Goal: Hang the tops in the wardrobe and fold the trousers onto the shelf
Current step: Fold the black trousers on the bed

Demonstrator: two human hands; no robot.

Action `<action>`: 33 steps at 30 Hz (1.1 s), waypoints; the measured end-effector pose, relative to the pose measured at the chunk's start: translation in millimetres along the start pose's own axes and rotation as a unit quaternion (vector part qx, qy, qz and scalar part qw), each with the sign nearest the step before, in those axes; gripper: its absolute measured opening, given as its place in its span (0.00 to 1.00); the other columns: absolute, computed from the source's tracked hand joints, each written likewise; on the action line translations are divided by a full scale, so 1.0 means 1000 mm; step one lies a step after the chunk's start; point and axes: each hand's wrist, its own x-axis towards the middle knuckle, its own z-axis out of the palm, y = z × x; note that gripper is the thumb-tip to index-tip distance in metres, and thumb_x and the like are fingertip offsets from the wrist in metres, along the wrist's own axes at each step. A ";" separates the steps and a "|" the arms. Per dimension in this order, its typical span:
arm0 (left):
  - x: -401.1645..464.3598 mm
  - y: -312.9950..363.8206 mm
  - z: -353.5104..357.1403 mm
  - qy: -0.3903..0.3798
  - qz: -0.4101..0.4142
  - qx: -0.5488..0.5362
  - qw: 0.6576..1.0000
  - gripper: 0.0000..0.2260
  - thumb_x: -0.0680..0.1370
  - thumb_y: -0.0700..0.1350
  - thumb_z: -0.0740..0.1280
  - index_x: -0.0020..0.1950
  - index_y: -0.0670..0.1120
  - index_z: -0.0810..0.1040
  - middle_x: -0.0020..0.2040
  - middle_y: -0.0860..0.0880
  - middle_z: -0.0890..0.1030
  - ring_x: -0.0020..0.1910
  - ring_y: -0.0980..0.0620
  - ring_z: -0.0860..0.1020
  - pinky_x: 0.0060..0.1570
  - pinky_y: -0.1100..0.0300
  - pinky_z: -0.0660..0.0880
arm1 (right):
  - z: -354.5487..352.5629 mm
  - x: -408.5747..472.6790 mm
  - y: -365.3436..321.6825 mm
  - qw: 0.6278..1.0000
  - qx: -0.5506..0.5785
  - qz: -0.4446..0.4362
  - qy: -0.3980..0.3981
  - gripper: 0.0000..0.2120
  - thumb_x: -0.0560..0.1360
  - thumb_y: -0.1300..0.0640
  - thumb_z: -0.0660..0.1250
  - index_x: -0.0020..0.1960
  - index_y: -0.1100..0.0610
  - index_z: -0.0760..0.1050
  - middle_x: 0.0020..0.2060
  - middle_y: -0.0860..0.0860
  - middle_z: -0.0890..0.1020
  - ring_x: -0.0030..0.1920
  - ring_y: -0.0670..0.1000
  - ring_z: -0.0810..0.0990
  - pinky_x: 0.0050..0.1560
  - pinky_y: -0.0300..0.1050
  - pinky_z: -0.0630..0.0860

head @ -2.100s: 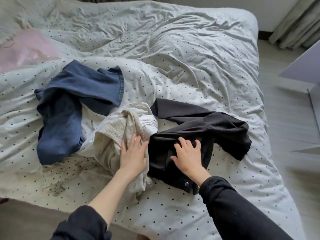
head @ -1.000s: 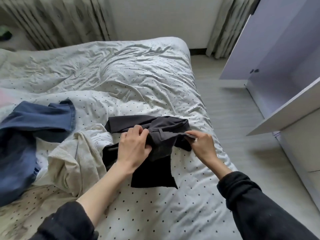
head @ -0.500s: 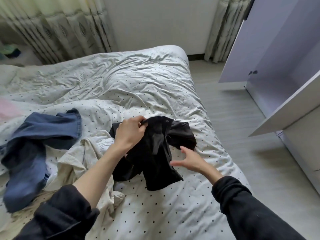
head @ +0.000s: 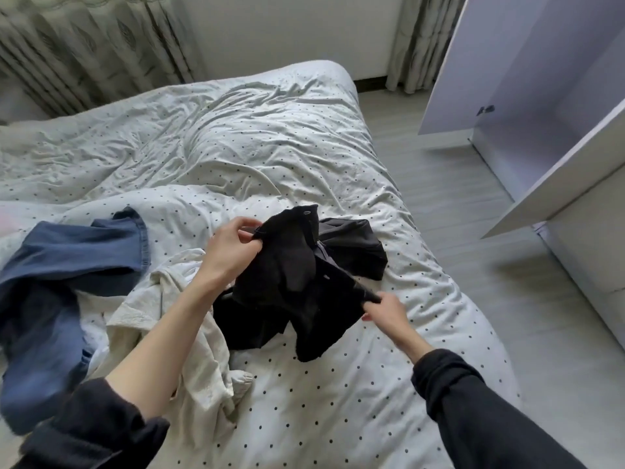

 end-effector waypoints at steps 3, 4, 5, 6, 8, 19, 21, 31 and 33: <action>0.007 0.019 0.003 -0.045 -0.004 -0.030 0.999 0.15 0.68 0.38 0.65 0.52 0.51 0.79 0.46 0.46 0.82 0.43 0.48 0.80 0.46 0.52 0.78 | -0.038 -0.001 -0.025 0.991 0.110 0.004 0.072 0.05 0.73 0.63 0.62 0.42 0.59 0.76 0.37 0.53 0.82 0.36 0.53 0.83 0.33 0.36 0.75; 0.011 0.034 0.006 -0.056 0.013 -0.032 0.998 0.15 0.68 0.37 0.64 0.51 0.50 0.79 0.47 0.45 0.83 0.42 0.49 0.80 0.44 0.54 0.78 | -0.058 0.000 -0.034 0.987 0.122 -0.004 0.109 0.04 0.73 0.63 0.62 0.41 0.58 0.75 0.37 0.53 0.81 0.36 0.54 0.83 0.39 0.42 0.78; 0.013 0.046 0.013 -0.069 0.037 -0.024 0.997 0.14 0.69 0.36 0.64 0.50 0.49 0.80 0.47 0.46 0.83 0.42 0.51 0.79 0.43 0.58 0.77 | -0.077 -0.001 -0.042 0.981 0.128 -0.012 0.146 0.04 0.72 0.63 0.63 0.40 0.57 0.73 0.37 0.52 0.81 0.37 0.55 0.83 0.45 0.49 0.79; 0.016 0.065 0.021 -0.076 0.068 -0.009 0.995 0.14 0.70 0.35 0.63 0.50 0.48 0.81 0.46 0.47 0.83 0.42 0.53 0.79 0.41 0.62 0.75 | -0.101 -0.002 -0.048 0.975 0.120 -0.021 0.186 0.04 0.72 0.64 0.62 0.41 0.57 0.72 0.37 0.51 0.80 0.39 0.57 0.82 0.50 0.55 0.79; 0.016 0.102 0.035 -0.078 0.120 0.015 0.990 0.15 0.71 0.34 0.63 0.51 0.47 0.83 0.45 0.49 0.82 0.44 0.55 0.78 0.40 0.68 0.72 | -0.138 -0.008 -0.057 0.969 0.069 -0.034 0.234 0.07 0.71 0.64 0.60 0.46 0.55 0.73 0.41 0.53 0.80 0.43 0.59 0.82 0.53 0.56 0.77; 0.009 0.283 0.131 -0.032 0.256 -0.006 0.966 0.16 0.71 0.32 0.61 0.51 0.42 0.84 0.47 0.47 0.83 0.49 0.52 0.78 0.48 0.65 0.70 | -0.307 -0.036 -0.067 0.949 0.077 -0.111 0.284 0.09 0.74 0.65 0.59 0.43 0.54 0.75 0.40 0.52 0.80 0.35 0.55 0.80 0.45 0.46 0.77; 0.008 0.306 0.139 -0.023 0.256 -0.027 0.966 0.16 0.71 0.32 0.61 0.51 0.44 0.84 0.44 0.48 0.82 0.47 0.53 0.79 0.47 0.66 0.71 | -0.334 -0.031 -0.068 0.947 0.084 -0.118 0.287 0.10 0.73 0.66 0.59 0.41 0.53 0.74 0.37 0.51 0.79 0.33 0.55 0.80 0.44 0.45 0.76; -0.016 0.472 0.232 -0.054 0.303 -0.161 0.938 0.13 0.71 0.36 0.65 0.50 0.48 0.85 0.47 0.50 0.84 0.50 0.52 0.81 0.58 0.57 0.76 | -0.529 -0.064 -0.053 0.878 0.188 -0.108 0.426 0.16 0.72 0.70 0.53 0.48 0.55 0.75 0.40 0.51 0.78 0.33 0.55 0.79 0.29 0.36 0.66; -0.022 0.508 0.252 -0.061 0.318 -0.187 0.928 0.12 0.72 0.36 0.65 0.51 0.47 0.84 0.48 0.50 0.83 0.51 0.52 0.81 0.58 0.58 0.76 | -0.570 -0.080 -0.052 0.857 0.199 -0.113 0.461 0.16 0.72 0.69 0.53 0.47 0.55 0.75 0.40 0.51 0.79 0.36 0.56 0.80 0.31 0.37 0.66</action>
